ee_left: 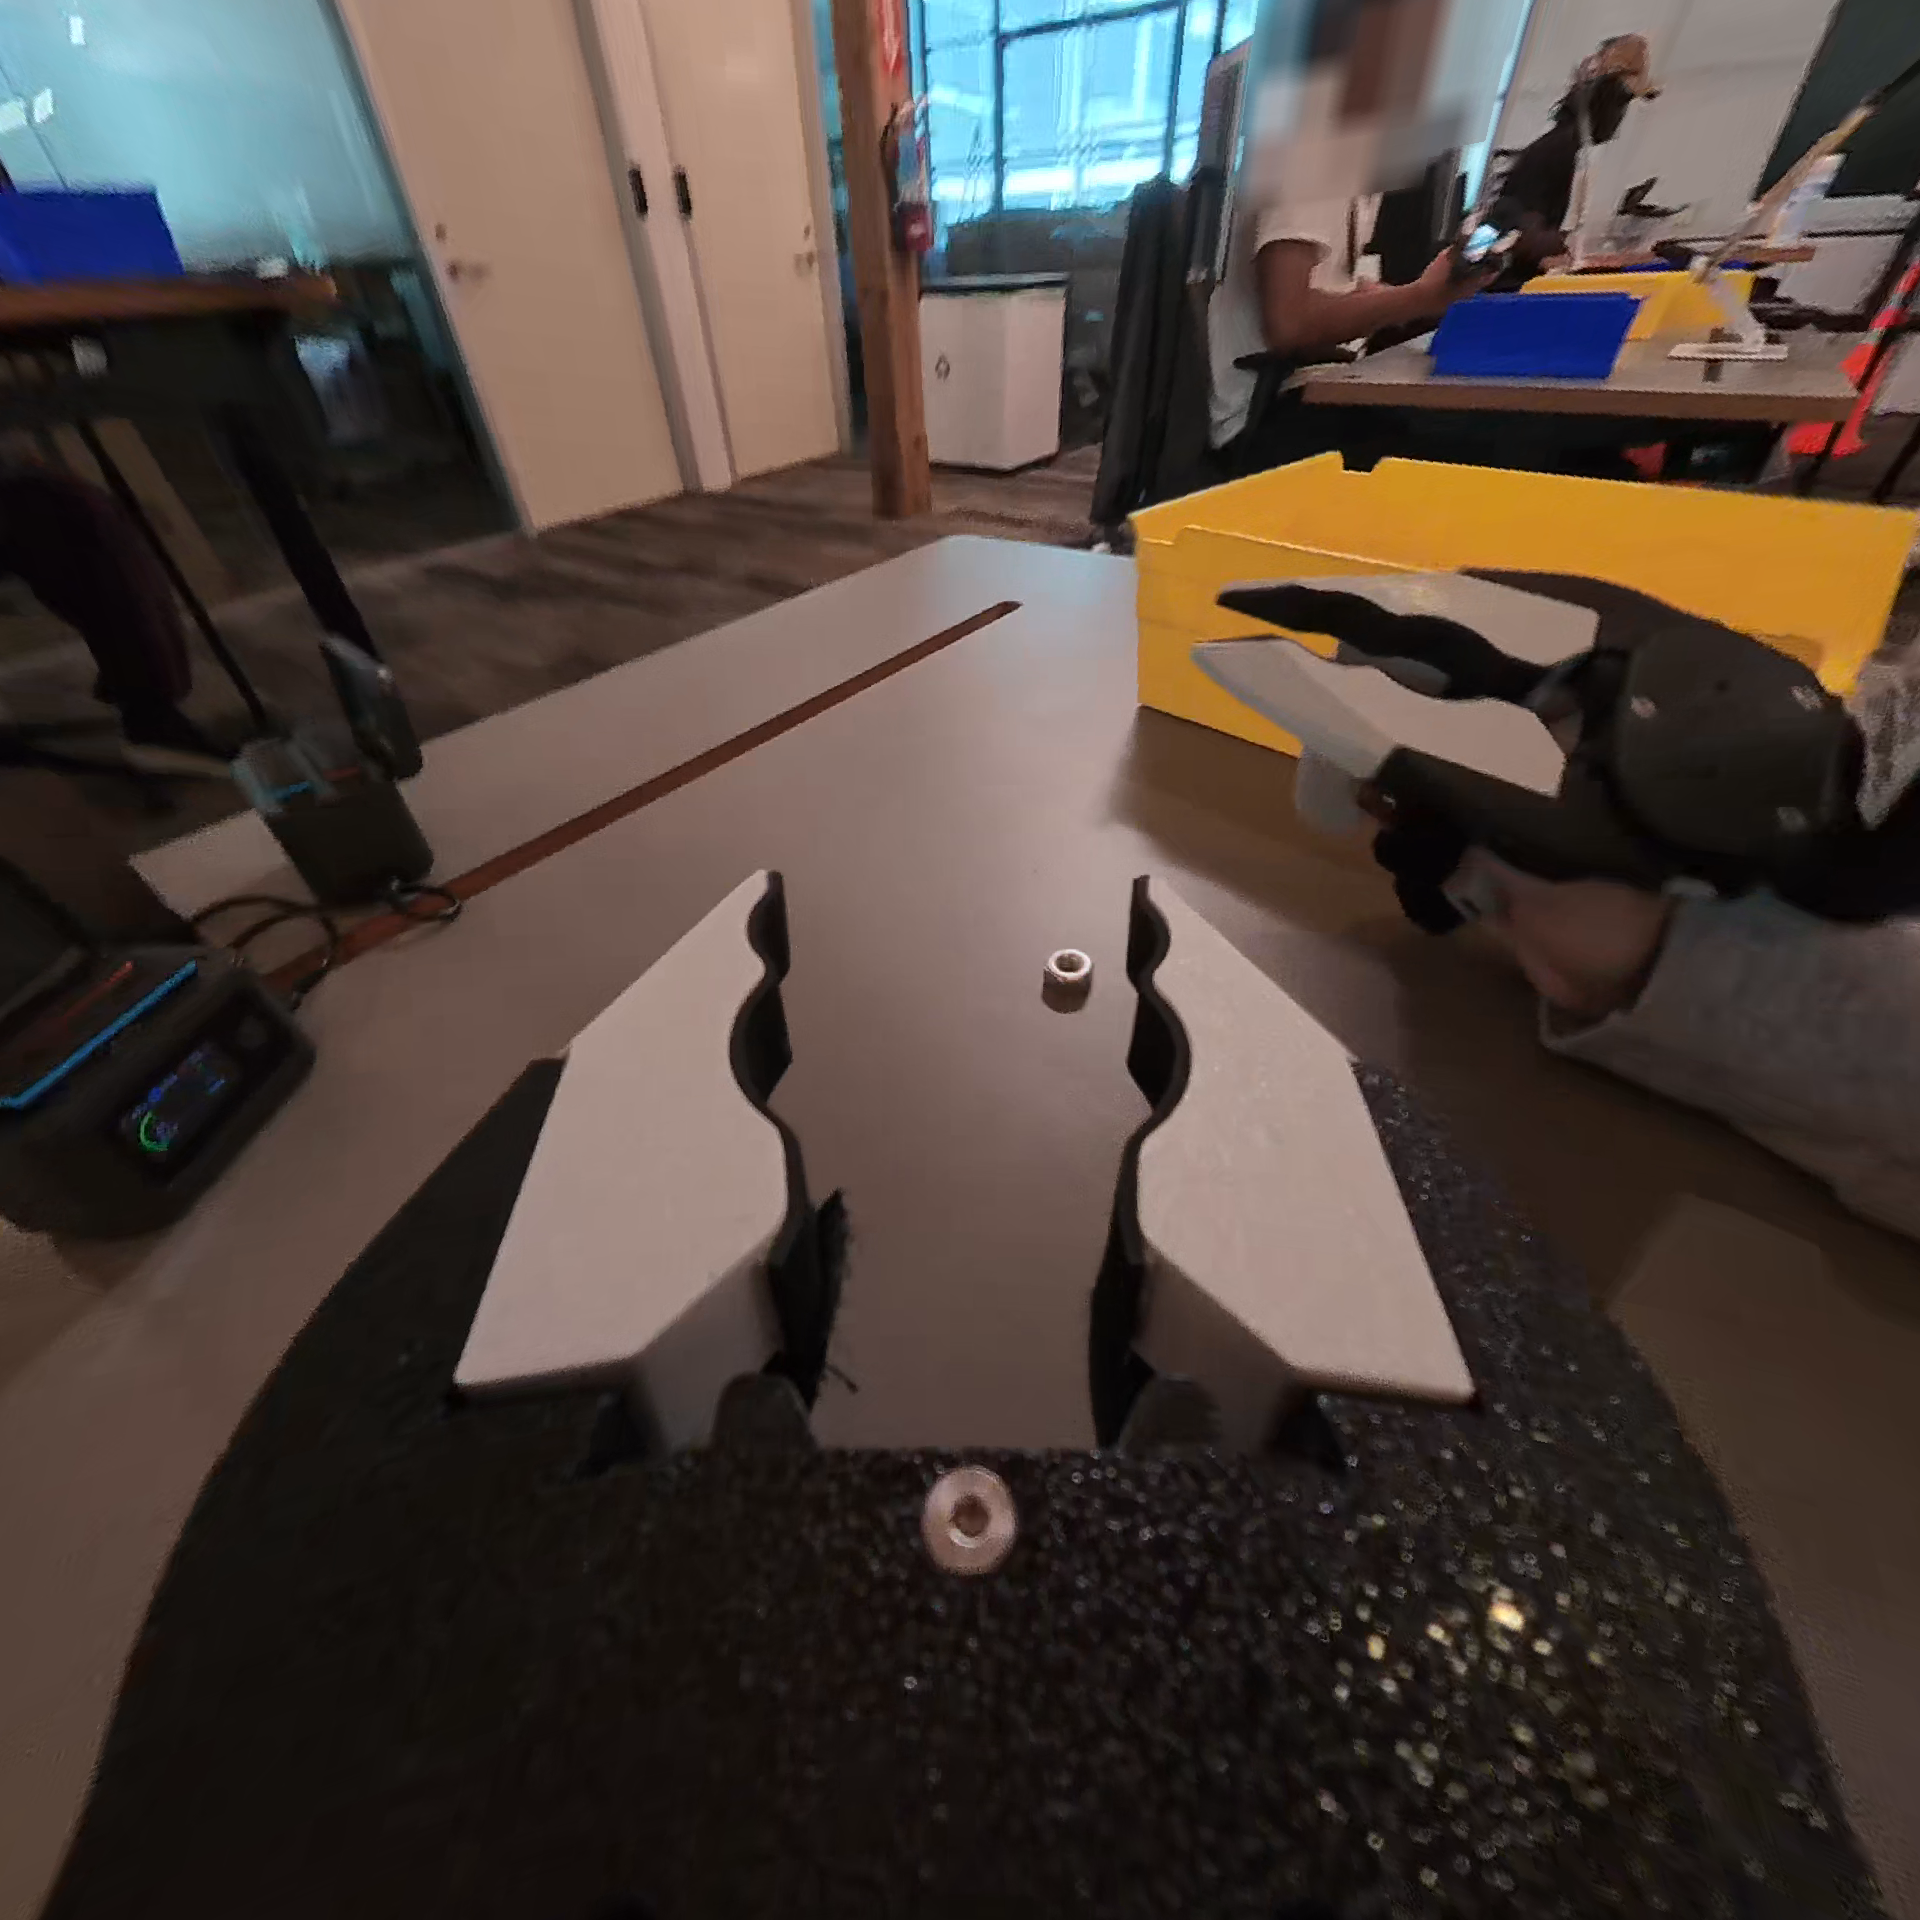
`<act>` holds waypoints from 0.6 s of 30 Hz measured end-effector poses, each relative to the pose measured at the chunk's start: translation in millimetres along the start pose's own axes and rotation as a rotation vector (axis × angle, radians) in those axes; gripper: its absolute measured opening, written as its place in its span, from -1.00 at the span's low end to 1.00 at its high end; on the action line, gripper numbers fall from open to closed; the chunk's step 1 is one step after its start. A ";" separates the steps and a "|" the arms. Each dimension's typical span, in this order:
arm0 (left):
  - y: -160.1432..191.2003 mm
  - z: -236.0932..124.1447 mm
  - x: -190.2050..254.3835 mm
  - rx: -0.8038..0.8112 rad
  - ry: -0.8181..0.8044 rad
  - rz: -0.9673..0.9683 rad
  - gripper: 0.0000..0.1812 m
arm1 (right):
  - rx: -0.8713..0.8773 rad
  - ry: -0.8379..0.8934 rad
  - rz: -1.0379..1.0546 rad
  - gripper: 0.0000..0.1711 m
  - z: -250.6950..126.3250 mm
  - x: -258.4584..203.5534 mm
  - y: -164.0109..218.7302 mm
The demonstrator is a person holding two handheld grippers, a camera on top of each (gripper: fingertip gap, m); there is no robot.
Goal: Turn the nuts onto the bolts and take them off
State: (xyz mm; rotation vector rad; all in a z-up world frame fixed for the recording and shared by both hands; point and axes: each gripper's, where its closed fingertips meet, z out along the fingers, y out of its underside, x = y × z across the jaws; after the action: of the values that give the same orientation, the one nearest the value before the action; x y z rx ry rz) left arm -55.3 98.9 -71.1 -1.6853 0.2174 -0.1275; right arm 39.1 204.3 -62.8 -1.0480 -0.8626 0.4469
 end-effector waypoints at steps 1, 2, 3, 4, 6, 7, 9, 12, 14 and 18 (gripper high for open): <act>3.3 -3.2 4.5 0.021 0.010 0.031 -0.30 | -0.002 -0.006 -0.008 -0.78 -0.5 -0.4 -0.3; 6.9 -6.4 7.6 0.036 0.015 0.058 -0.30 | -0.004 -0.011 -0.020 -0.78 -1.1 -0.9 -1.0; 9.9 -9.1 9.5 0.048 0.017 0.078 -0.29 | -0.005 -0.019 -0.038 -0.78 -1.6 -1.6 -2.1; 11.9 -10.4 10.4 0.049 0.022 0.086 -0.27 | -0.008 -0.038 -0.057 -0.78 -2.0 -3.9 -2.8; 14.2 -11.1 8.0 0.039 0.020 0.084 -0.22 | -0.025 -0.086 -0.086 -0.78 -2.4 -9.9 -2.9; 14.8 -11.3 5.2 0.043 0.011 0.078 -0.21 | -0.042 -0.098 -0.098 -0.78 -2.4 -11.2 -1.6; 17.6 -11.5 1.0 0.050 0.008 0.051 -0.21 | -0.067 -0.176 -0.097 -0.78 -3.5 -21.6 0.6; 23.0 -11.3 -5.4 0.038 0.002 0.017 -0.21 | -0.149 -0.474 0.025 -0.79 -14.8 -61.6 8.1; 21.6 -12.8 -9.9 0.054 -0.014 0.004 -0.21 | -0.197 -0.623 0.089 -0.79 -26.0 -81.4 9.5; 20.8 -14.0 -11.8 0.075 -0.017 -0.019 -0.24 | -0.257 -0.837 0.149 -0.79 -47.3 -108.1 7.2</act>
State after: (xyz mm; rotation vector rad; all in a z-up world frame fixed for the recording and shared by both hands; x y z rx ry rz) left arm -71.2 85.5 -89.4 -1.6136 0.1818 -0.1333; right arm 12.1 106.4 -123.2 -1.1716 -1.6182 0.9523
